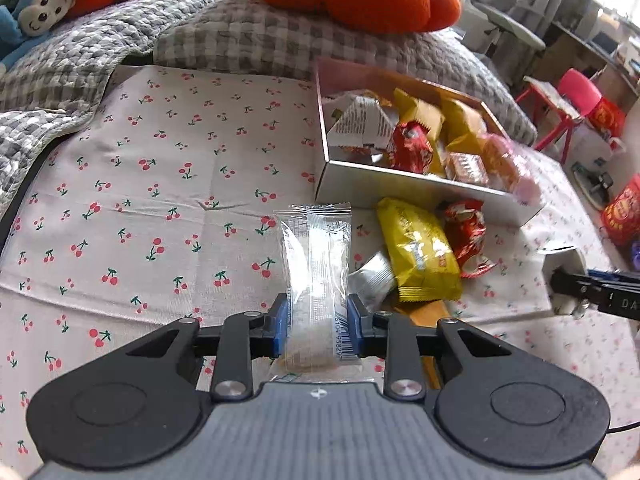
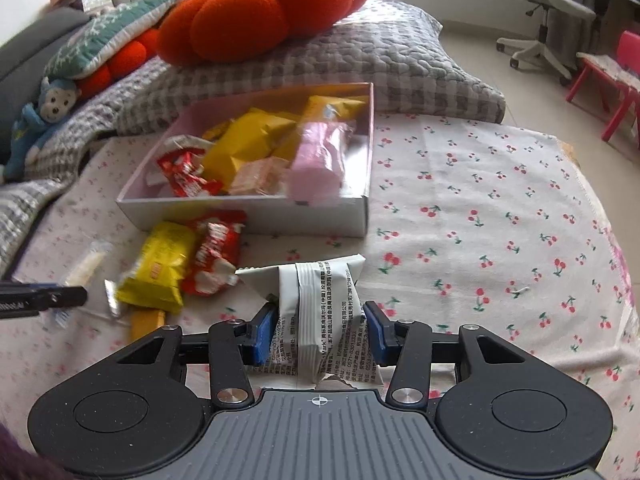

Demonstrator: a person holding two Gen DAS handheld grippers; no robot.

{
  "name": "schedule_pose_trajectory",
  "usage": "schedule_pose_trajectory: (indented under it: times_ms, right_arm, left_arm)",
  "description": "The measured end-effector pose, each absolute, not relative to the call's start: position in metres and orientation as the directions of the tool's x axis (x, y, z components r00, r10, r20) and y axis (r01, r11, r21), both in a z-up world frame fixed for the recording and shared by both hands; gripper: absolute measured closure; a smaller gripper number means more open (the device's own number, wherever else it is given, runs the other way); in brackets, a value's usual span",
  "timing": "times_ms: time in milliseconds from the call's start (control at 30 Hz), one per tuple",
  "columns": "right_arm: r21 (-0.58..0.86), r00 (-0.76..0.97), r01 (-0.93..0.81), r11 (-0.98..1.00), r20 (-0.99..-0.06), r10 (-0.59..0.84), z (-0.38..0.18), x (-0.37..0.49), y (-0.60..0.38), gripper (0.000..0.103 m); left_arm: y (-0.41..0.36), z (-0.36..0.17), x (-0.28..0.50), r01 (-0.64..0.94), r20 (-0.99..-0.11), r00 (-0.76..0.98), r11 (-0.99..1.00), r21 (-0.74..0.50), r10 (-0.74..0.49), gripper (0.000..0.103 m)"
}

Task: Organize snacks
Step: 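Grasp the clear white packet with the left tool while the right tool grasps the crumpled white paper packet, then carry the clear packet and paper packet over the box with both tools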

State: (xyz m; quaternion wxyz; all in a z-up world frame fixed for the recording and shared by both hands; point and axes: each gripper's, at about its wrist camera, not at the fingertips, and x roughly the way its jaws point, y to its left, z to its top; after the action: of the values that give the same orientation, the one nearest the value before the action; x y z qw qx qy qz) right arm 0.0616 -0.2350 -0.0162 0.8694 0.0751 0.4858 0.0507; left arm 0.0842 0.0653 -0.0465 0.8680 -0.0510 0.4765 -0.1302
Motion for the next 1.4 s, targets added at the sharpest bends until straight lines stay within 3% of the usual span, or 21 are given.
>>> schedule_pose_trajectory:
  times_ms: [700, 1400]
  right_arm:
    - [0.387, 0.576, 0.148, 0.910, -0.782, 0.239, 0.010, 0.101, -0.215, 0.058]
    - [0.399, 0.640, 0.137, 0.907, -0.734, 0.226, -0.004, 0.164, -0.237, 0.058]
  left_arm:
    - [0.045, -0.014, 0.112, 0.158, -0.752, 0.550, 0.929, -0.333, -0.363, 0.077]
    - [-0.002, -0.025, 0.199, 0.239, -0.811, 0.521, 0.958, -0.160, -0.265, 0.077]
